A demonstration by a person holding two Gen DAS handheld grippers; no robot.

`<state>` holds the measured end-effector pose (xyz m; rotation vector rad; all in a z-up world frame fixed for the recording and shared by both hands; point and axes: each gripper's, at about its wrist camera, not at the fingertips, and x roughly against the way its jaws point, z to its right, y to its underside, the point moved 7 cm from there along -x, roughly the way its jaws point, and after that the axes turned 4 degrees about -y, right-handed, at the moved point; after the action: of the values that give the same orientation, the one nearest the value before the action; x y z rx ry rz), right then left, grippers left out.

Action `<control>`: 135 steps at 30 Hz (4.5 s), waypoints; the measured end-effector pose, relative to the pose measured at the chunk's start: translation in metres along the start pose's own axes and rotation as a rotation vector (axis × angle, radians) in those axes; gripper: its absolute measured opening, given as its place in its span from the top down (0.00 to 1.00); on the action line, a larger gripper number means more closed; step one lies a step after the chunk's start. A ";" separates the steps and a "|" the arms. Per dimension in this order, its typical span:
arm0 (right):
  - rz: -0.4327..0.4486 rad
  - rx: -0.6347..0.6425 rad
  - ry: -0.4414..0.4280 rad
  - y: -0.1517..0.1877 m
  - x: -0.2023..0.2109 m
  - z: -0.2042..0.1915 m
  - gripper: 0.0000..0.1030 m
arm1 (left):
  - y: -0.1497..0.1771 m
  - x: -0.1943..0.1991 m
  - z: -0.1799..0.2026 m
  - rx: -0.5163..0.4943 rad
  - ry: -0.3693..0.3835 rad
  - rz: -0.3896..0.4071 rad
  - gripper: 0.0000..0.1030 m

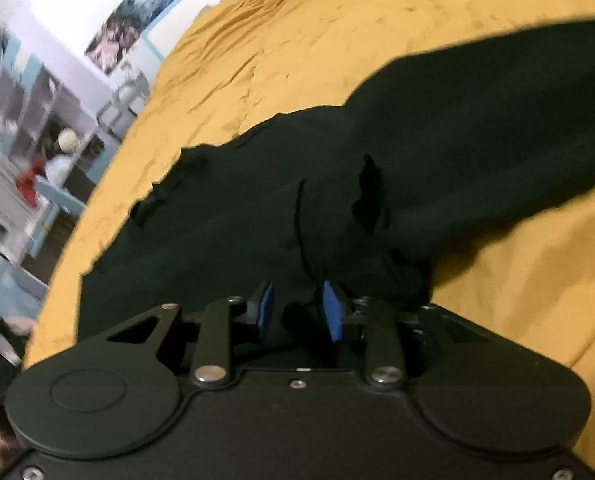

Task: Fold small clothes

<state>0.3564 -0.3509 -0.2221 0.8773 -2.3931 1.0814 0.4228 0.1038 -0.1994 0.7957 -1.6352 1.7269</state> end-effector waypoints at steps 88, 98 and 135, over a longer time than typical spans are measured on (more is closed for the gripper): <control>0.111 -0.084 -0.048 -0.021 0.041 -0.080 0.49 | 0.003 0.035 -0.083 0.503 0.240 0.056 0.49; 0.088 -0.337 -0.100 -0.017 0.042 -0.011 0.49 | -0.021 0.003 -0.080 0.462 0.117 0.060 0.49; 0.063 -0.229 -0.005 -0.113 -0.095 0.030 0.43 | 0.019 0.012 -0.028 0.271 0.291 0.034 0.75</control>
<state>0.4997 -0.3951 -0.2333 0.7314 -2.5014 0.8063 0.4006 0.1319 -0.2036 0.6039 -1.2446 2.0102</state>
